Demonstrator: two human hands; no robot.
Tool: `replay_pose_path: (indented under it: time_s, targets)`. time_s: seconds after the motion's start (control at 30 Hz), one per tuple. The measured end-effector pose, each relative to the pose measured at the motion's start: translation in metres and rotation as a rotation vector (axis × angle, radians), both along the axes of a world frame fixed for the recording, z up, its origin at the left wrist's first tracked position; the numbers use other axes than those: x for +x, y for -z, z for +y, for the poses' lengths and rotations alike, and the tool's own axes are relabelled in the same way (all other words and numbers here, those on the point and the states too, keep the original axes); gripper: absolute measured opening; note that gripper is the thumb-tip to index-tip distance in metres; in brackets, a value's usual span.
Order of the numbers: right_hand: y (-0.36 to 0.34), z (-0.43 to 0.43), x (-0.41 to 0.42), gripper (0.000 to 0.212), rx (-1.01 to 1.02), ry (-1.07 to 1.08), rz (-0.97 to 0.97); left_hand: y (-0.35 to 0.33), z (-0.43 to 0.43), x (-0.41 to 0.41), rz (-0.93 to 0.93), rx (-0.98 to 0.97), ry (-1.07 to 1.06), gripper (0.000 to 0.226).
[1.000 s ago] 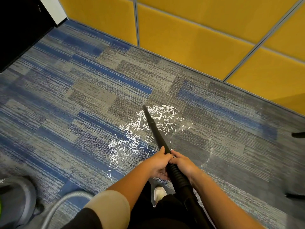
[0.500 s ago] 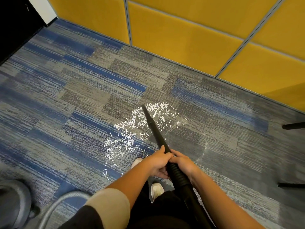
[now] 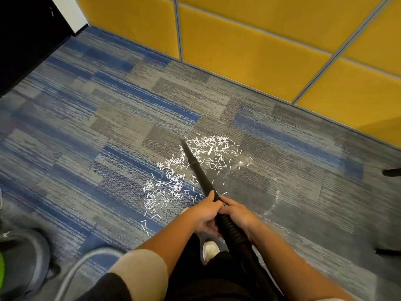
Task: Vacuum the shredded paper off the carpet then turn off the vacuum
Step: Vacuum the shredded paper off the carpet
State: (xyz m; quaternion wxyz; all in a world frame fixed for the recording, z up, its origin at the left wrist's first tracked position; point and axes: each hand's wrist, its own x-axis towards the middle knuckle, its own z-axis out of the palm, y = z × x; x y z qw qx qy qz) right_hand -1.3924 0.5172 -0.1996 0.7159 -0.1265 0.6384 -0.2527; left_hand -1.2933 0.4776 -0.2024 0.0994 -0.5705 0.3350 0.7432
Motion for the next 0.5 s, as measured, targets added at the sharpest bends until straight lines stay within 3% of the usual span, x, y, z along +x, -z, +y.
replay_pose_path:
  time_s: [0.5]
  targets:
    - [-0.004,0.003,-0.011,0.036,0.001,0.088,-0.009,0.005,-0.007,-0.013,-0.003,-0.010,0.065,0.065]
